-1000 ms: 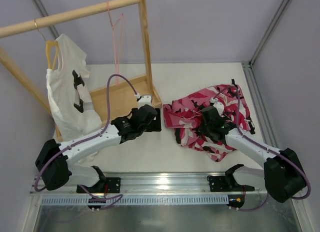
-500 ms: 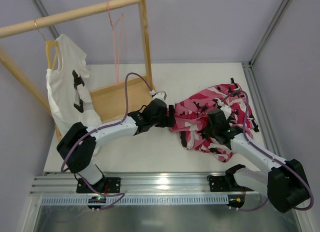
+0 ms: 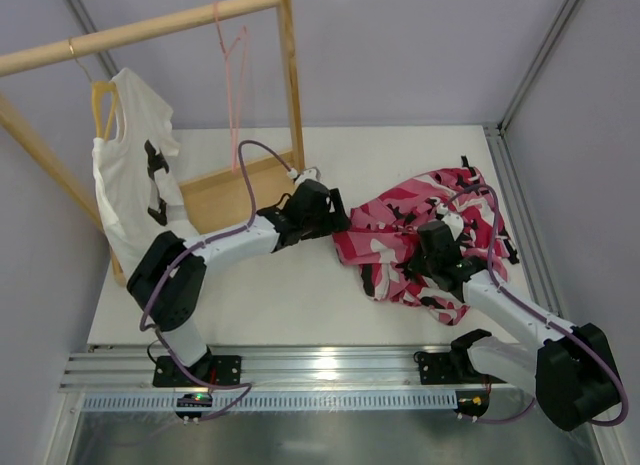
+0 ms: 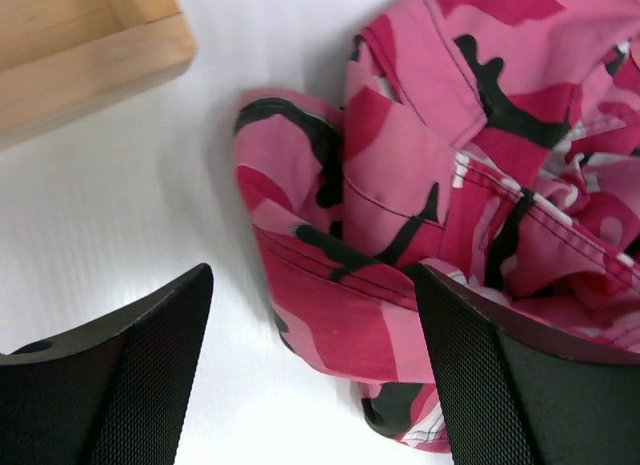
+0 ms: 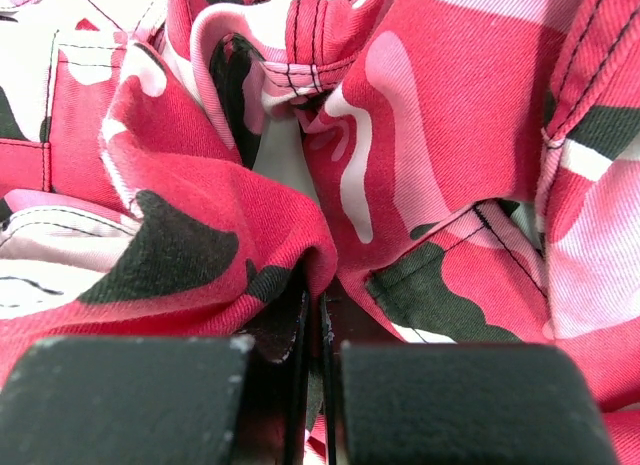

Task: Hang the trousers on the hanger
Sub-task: Fold the trousers

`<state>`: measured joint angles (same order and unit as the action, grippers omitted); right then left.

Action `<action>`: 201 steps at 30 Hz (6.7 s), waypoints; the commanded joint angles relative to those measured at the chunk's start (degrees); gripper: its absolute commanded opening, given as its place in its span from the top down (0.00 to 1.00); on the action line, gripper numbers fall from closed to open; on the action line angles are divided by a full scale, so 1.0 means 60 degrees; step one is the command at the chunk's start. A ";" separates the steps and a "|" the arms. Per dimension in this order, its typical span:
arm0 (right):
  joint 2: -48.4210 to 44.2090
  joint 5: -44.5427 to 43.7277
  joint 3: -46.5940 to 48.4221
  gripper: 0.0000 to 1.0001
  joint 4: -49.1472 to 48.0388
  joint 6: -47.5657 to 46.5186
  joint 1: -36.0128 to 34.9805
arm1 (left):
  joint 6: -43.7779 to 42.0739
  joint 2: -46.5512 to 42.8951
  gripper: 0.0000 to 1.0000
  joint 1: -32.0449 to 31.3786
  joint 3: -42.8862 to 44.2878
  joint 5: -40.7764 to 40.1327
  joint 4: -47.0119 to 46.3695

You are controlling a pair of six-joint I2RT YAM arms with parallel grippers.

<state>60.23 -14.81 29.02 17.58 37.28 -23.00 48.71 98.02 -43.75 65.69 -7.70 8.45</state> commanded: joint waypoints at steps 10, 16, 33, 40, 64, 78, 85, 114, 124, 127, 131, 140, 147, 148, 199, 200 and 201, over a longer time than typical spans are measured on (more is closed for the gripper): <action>-0.0311 0.0241 -0.0295 0.96 -0.0426 -0.0339 0.0040 | 0.2560 0.1622 0.34 0.0274 0.1767 0.0492 0.1215; -0.0530 -0.0212 0.0070 0.96 0.0247 -0.0441 0.0055 | 0.2401 0.1186 0.97 0.0304 0.1897 0.0085 0.2191; -0.0591 0.3256 0.2035 0.93 -0.0145 -0.1702 -0.0077 | 0.0363 -0.2228 1.00 -0.0238 0.3407 -0.5979 0.8095; 0.1107 0.1136 0.4491 0.40 0.1229 -0.1773 0.0740 | 0.0290 -0.2741 1.00 -0.0150 0.2165 -0.6055 0.8305; 1.2520 0.0080 1.5789 0.33 0.3808 -0.1011 0.5841 | -0.1175 -0.4148 1.00 0.0670 0.2030 -0.6012 0.8114; 1.3649 0.1252 1.5921 0.32 0.3252 -0.2213 0.6148 | -0.1512 -0.3636 1.00 0.0801 0.1854 -0.6040 0.7659; 1.3722 0.1999 1.5892 0.60 0.3090 -0.2170 0.6295 | -0.1380 -0.3724 1.00 0.0831 0.1884 -0.5982 0.7630; 1.0483 0.0064 1.5129 0.96 0.0806 -0.3269 0.7203 | -0.2419 -0.2275 1.00 0.4595 0.3112 -0.7286 0.7279; 1.1509 0.2130 1.5144 0.96 -0.1420 -0.3136 0.7203 | -0.2420 -0.0080 1.00 0.4830 0.3727 -0.6905 0.6694; 1.1715 0.2204 1.5247 0.96 -0.1524 -0.3181 0.7203 | -0.2434 0.0608 1.00 0.4918 0.4211 -0.6700 0.6459; 1.1628 0.2248 1.5394 0.96 -0.1378 -0.3312 0.7203 | -0.2376 0.1665 1.00 0.4904 0.5587 -0.6290 0.6810; 1.0061 0.3402 1.4254 0.49 -0.0514 -0.2990 0.6853 | -0.2464 0.2106 0.42 0.4918 0.5956 -0.3993 0.6809; 0.8436 0.4225 1.2950 0.44 0.0643 -0.3092 0.5521 | -0.2552 0.0761 0.36 0.4801 0.4713 -0.3842 0.7307; 0.8158 0.4327 1.2643 0.44 0.0687 -0.3180 0.5330 | -0.2537 0.0425 0.34 0.4801 0.4493 -0.3857 0.7293; 0.2224 0.7902 0.3517 0.96 0.0761 -0.4558 -0.1102 | -0.2435 -0.1422 0.28 0.3161 0.1811 -0.0681 0.5652; 0.2078 0.7758 0.3398 0.96 0.0616 -0.4427 -0.1117 | -0.2362 -0.1555 0.28 0.3030 0.1549 -0.0490 0.5566; 0.2004 0.7756 0.3252 0.96 0.0498 -0.4382 -0.1117 | -0.2332 -0.1686 0.28 0.2970 0.1416 -0.0314 0.5478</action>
<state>72.53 23.20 51.94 22.09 10.39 -29.39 35.40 92.12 -24.88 74.37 -12.67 41.80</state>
